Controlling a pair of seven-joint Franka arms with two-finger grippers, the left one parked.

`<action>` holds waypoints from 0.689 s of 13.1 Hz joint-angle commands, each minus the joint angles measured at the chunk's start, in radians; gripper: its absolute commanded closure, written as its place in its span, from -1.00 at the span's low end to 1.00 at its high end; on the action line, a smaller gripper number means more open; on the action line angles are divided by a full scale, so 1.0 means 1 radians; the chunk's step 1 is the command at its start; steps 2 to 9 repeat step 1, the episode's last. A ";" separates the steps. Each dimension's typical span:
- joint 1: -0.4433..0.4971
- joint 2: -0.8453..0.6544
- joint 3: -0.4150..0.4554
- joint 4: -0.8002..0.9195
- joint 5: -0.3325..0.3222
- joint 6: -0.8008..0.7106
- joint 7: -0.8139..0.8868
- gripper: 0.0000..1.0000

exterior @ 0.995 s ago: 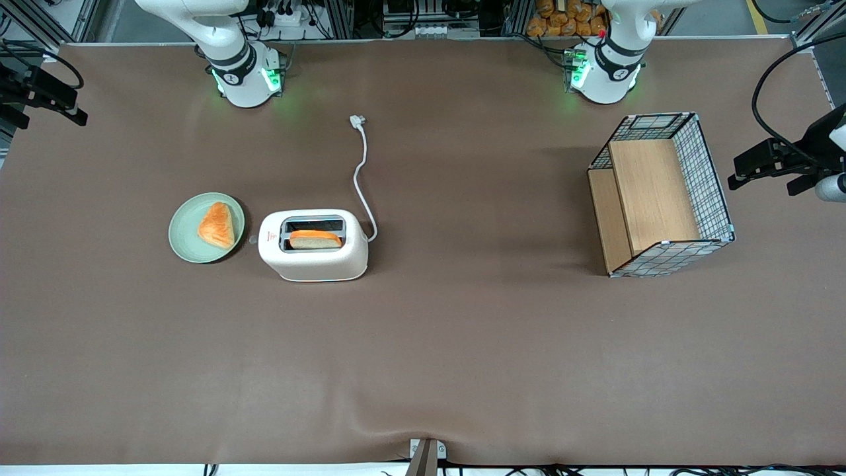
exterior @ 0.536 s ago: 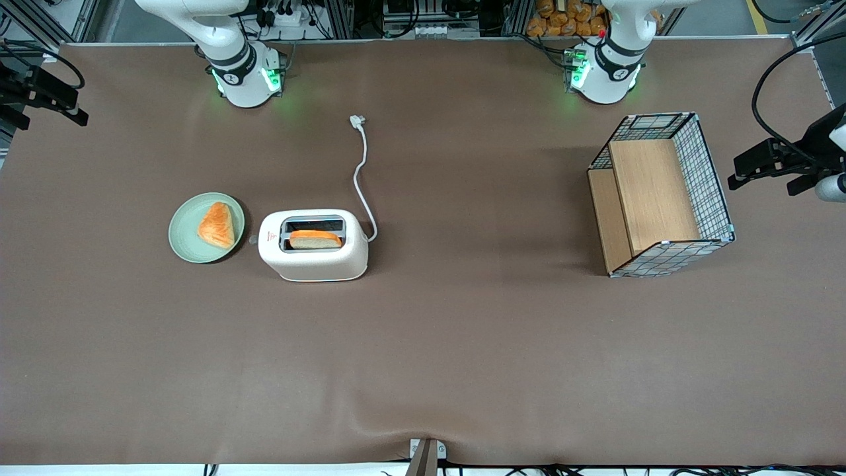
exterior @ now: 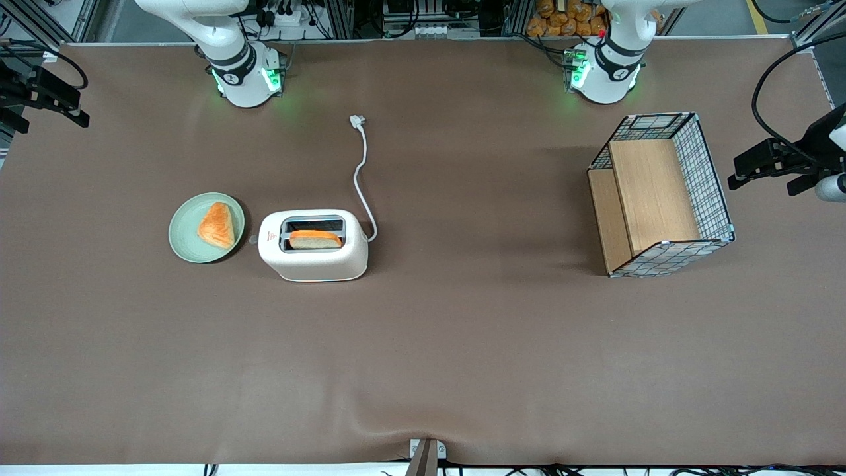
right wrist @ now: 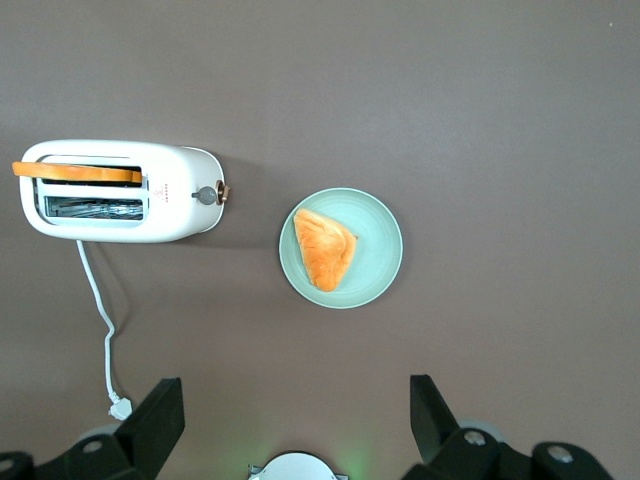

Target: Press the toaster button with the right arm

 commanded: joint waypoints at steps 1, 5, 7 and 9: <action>0.007 0.009 0.000 0.021 -0.023 -0.007 -0.011 -1.00; 0.007 0.009 0.000 0.021 -0.023 -0.007 -0.011 -1.00; 0.007 0.009 0.000 0.021 -0.023 -0.007 -0.011 -1.00; 0.007 0.009 0.000 0.021 -0.023 -0.007 -0.011 -1.00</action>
